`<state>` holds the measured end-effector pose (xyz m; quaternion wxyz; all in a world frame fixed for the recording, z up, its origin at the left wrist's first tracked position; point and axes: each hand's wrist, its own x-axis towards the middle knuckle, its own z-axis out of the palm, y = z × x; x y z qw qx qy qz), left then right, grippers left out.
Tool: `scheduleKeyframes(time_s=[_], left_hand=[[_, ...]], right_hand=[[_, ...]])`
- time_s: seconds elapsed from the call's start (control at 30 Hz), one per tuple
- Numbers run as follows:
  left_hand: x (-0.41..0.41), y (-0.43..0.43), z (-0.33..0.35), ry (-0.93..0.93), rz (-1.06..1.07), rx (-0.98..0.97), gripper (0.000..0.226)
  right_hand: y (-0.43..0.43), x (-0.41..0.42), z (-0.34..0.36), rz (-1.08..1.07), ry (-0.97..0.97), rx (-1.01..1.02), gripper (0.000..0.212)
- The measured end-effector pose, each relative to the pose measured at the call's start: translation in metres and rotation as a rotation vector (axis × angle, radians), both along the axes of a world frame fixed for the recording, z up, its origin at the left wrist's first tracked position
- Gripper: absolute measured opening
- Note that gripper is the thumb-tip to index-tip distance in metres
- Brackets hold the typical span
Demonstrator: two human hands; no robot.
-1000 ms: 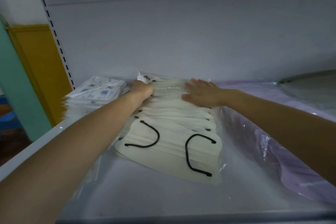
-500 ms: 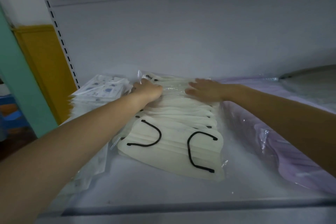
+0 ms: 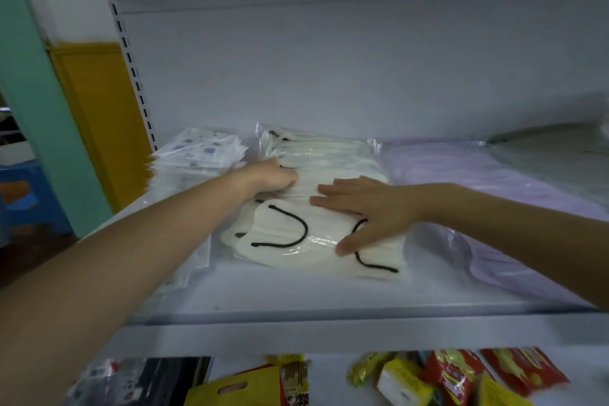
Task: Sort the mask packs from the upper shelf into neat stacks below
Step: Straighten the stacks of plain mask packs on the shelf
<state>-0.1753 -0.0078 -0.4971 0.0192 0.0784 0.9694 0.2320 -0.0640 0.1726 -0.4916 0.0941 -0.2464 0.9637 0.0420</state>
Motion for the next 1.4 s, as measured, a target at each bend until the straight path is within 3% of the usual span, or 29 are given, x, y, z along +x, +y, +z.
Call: scheduleKeyframes(time_s=[0.1, 0.27, 0.33, 0.43, 0.5, 0.57, 0.7, 0.9, 1.03, 1.13, 1.2, 1.4], left_hand=[[0.005, -0.002, 0.005, -0.027, -0.032, 0.068, 0.017], [0.009, -0.008, -0.003, -0.056, -0.142, 0.065, 0.061], [0.01, -0.007, -0.009, -0.074, -0.178, 0.04, 0.067], [0.01, -0.007, -0.014, 0.076, -0.122, 0.05, 0.064], [0.012, -0.007, -0.016, 0.046, -0.107, 0.064, 0.069], [0.012, -0.007, -0.02, -0.004, -0.12, 0.088, 0.072], [0.003, -0.008, -0.018, 0.021, -0.135, 0.059, 0.028], [-0.004, -0.003, -0.017, 0.086, -0.141, -0.169, 0.035], [-0.008, 0.001, -0.012, 0.224, -0.203, -0.161, 0.048], [-0.006, 0.004, -0.013, 0.065, -0.29, -0.289, 0.051], [-0.009, 0.006, -0.013, 0.021, -0.269, -0.317, 0.054], [-0.005, 0.013, -0.017, 0.039, -0.249, -0.253, 0.053]], right_hand=[[0.008, 0.001, 0.01, -0.032, -0.077, -0.03, 0.082], [0.01, 0.002, -0.001, -0.051, -0.103, -0.064, 0.078], [0.011, 0.001, 0.0, -0.082, -0.158, -0.176, 0.073], [0.009, -0.013, 0.002, -0.217, 0.02, -0.372, 0.074], [0.005, -0.019, -0.005, -0.279, 0.1, -0.224, 0.079], [0.007, -0.022, -0.013, -0.281, 0.025, -0.11, 0.082], [0.012, -0.027, -0.009, -0.309, 0.133, -0.147, 0.083], [0.016, -0.029, -0.013, -0.272, 0.087, -0.149, 0.089], [0.016, -0.046, -0.013, -0.34, 0.137, -0.127, 0.093], [0.016, -0.05, -0.014, -0.322, 0.036, -0.114, 0.085], [0.016, -0.057, -0.009, -0.336, 0.097, -0.153, 0.077], [0.022, -0.073, -0.025, -0.395, 0.055, -0.118, 0.093]])
